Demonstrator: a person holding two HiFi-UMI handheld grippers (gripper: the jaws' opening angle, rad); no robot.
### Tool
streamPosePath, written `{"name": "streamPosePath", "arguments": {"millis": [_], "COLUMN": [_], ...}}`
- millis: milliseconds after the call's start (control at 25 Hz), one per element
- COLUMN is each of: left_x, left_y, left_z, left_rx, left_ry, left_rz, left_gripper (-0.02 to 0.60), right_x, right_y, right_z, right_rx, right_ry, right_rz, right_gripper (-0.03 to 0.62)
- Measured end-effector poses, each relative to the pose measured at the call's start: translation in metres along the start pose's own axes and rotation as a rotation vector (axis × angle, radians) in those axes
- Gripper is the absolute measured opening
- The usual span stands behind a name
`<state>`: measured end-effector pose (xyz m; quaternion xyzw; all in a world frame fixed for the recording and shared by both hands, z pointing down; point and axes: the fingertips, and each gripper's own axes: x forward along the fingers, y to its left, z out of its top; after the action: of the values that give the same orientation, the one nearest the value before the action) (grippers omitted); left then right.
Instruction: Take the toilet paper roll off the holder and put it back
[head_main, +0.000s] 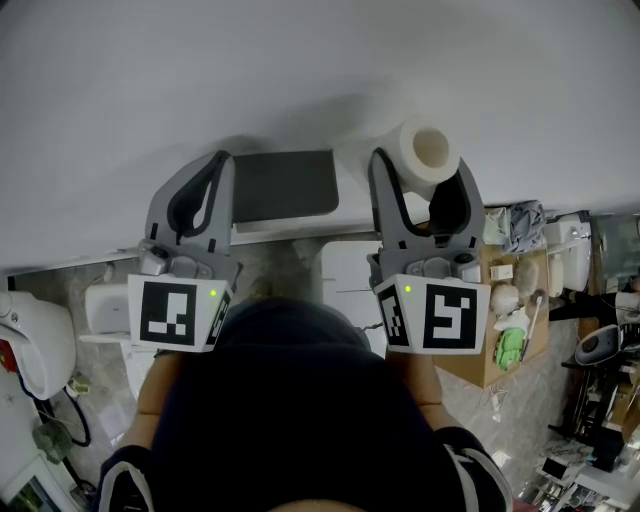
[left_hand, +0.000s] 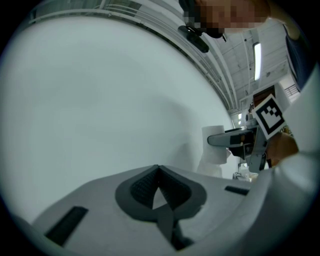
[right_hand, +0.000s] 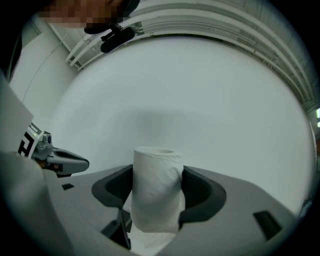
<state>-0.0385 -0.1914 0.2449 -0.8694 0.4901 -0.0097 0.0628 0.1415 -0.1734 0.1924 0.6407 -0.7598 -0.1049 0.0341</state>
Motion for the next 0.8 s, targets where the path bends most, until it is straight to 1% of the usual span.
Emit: {"name": "streamPosePath", "arguments": {"millis": [520, 800], "left_x": [-0.007, -0.015], "left_y": [0.012, 0.023], "left_z": [0.001, -0.003], "left_rx": [-0.001, -0.008], "left_ry": [-0.003, -0.009], "left_rz": [0.018, 0.019], "left_gripper": [0.0, 0.0], "right_x": [0.006, 0.008], "right_y": [0.015, 0.028], "right_z": [0.011, 0.014], "right_rx": [-0.007, -0.014], "right_ry": [-0.02, -0.036], "right_rz": [0.028, 0.021], "right_gripper": [0.305, 0.305]}}
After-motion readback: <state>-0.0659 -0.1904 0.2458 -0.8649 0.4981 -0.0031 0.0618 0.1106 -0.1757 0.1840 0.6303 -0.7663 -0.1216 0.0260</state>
